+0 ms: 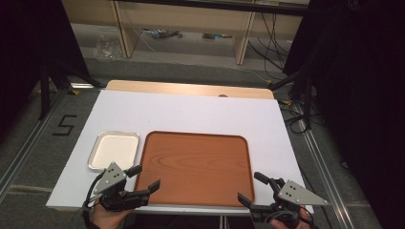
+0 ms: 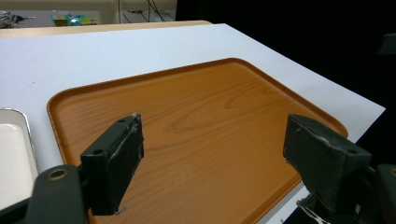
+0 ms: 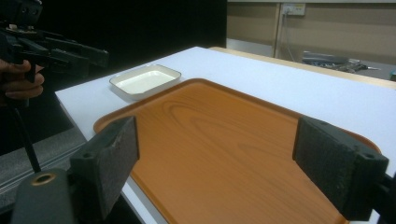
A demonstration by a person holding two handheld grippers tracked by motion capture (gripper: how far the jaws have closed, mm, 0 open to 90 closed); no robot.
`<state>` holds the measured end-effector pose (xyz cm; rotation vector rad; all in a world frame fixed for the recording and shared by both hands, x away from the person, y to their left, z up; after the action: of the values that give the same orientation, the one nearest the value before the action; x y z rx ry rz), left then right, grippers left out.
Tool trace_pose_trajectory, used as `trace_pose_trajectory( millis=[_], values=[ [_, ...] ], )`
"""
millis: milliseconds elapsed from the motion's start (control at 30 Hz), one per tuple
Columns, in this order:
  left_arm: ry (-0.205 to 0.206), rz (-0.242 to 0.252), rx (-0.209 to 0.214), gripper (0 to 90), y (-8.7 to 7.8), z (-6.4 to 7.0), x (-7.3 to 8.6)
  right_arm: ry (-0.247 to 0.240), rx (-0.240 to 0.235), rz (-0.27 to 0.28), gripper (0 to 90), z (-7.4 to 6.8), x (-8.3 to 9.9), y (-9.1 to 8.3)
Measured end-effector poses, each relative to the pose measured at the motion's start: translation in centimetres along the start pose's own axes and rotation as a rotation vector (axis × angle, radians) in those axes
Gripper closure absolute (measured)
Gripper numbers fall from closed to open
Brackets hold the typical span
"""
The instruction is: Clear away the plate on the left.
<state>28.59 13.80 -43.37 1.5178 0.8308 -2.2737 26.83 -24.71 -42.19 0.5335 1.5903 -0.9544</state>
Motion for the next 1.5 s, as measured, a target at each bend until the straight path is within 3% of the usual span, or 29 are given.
trace_pose_trajectory(
  millis=[33, 100, 400, 467, 833, 1133, 1500],
  values=[
    [-0.019, 0.004, -0.008, 20.0, 0.0, 0.1, 0.0, 0.001, -0.001, 0.0, 15.7, 0.0, 0.0, 0.0],
    [-0.004, 0.0, -0.001, 20.0, 0.0, 0.0, 0.0, 0.0, 0.0, -0.002, 15.7, 0.0, 0.0, 0.0],
    [-0.028, 0.001, -0.008, 20.0, 0.0, -0.1, 0.0, -0.016, 0.007, -0.002, 15.7, 0.0, 0.0, 0.0],
    [-0.013, -0.006, -0.001, 20.0, 0.0, -0.2, 0.0, -0.014, 0.006, -0.002, 15.7, 0.0, 0.0, 0.0],
    [-0.022, -0.015, -0.016, 19.6, -0.1, -0.5, 0.0, -0.017, 0.004, -0.003, 15.7, 0.0, 0.0, 0.0],
    [-0.067, -0.041, -0.042, 18.9, -0.2, -1.7, 0.1, -0.017, 0.006, -0.002, 15.8, 0.0, 0.0, -0.1],
    [-0.084, -0.034, -0.073, 19.0, -0.6, -2.8, -0.1, -0.016, -0.001, -0.008, 15.8, 0.0, 0.0, 0.0]
  ],
)
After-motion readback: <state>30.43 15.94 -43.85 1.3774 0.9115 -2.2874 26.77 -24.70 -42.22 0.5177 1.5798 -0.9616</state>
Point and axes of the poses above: each handheld gripper's, and its own axes: y roughly forward along the jaws, x roughly out of its underside, z roughly to its right, the point moved 3 cm from there along y, roughly forward along the jaws, and after that the axes turned 13 degrees about x, right-handed, at the moved point
